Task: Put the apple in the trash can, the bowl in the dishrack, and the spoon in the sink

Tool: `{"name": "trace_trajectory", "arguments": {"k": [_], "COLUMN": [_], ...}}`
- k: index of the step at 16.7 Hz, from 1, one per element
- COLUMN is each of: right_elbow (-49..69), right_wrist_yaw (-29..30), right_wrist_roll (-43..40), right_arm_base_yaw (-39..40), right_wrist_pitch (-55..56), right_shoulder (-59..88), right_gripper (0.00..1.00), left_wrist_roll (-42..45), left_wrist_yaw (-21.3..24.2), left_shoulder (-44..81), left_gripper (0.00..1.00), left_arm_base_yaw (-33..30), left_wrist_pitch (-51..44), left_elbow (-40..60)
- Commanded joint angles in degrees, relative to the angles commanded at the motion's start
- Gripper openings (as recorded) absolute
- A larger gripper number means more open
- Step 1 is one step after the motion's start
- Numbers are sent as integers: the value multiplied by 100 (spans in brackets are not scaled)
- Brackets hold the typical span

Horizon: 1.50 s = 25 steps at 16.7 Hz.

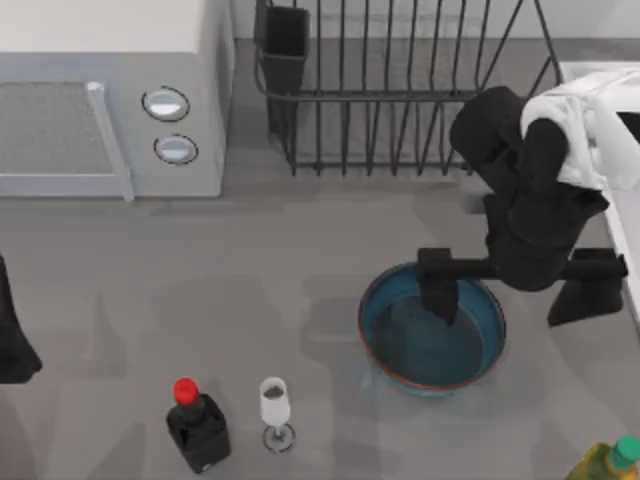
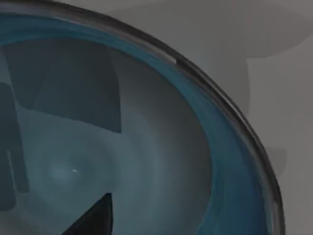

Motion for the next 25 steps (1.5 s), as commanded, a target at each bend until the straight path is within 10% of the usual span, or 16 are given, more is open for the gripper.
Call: {"name": "trace_trajectory", "arguments": {"k": [6,19,25], "right_elbow": [-281,-281,-281], "right_wrist_yaw": [1,1,1], "right_wrist_roll": [12,12,12], "right_arm_base_yaw": [10,10,10], "right_wrist_pitch": [343,343,343], "right_shoulder": [130,130,130], "right_gripper": [100,2,0], "left_wrist_roll": [0,0,0], "left_wrist_yaw": [0,0,0], "left_shoulder": [0,0,0], "left_gripper": [100,100,100], "left_arm_base_yaw": [0,0,0], "left_wrist_pitch": [0,0,0], "left_elbow": [0,0,0]}}
